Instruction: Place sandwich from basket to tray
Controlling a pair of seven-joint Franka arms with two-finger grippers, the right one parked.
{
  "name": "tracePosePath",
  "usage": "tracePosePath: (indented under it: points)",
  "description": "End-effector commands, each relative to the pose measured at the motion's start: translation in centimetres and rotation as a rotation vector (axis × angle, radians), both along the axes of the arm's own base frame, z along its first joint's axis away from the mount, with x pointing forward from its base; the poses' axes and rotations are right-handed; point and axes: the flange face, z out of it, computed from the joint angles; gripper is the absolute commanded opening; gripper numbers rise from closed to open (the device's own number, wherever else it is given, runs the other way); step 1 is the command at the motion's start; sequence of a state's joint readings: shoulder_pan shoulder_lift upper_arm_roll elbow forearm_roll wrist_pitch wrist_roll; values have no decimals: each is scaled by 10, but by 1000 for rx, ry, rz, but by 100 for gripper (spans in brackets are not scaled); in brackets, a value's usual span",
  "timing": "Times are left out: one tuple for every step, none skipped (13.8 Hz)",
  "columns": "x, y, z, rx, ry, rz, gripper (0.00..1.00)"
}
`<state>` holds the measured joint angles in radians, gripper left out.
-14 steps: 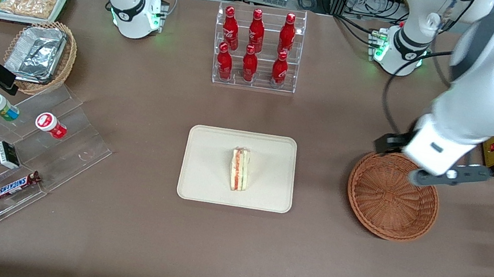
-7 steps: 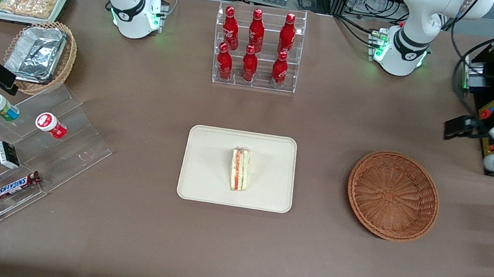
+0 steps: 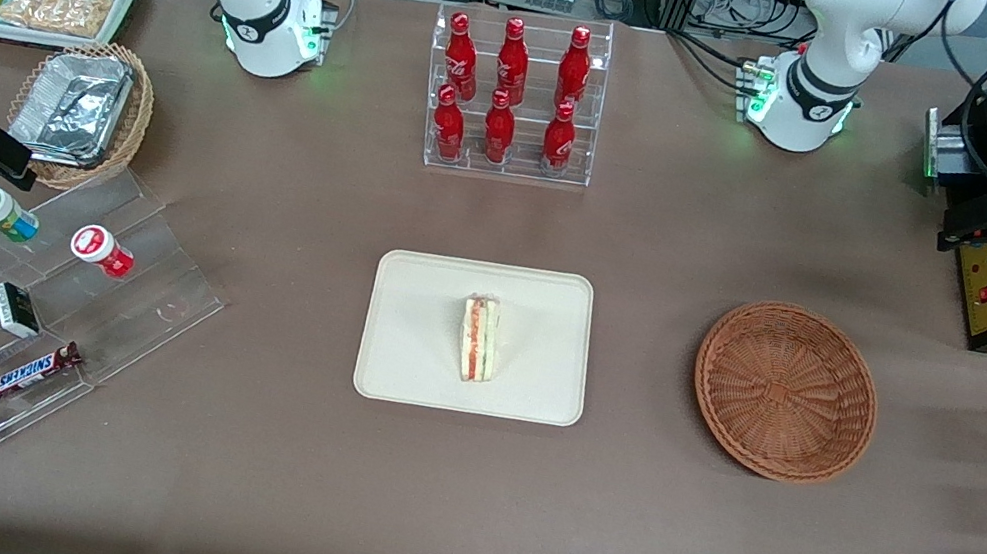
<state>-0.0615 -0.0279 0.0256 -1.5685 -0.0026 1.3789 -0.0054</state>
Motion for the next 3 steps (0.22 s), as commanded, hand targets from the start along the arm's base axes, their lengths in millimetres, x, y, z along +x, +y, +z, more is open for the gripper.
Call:
tracePosePath:
  points:
    - [-1,2,2,2,-8,-11,100]
    - [0,3,4,2,-16,-9,99]
    - [1,3,4,4,-13,-8,100]
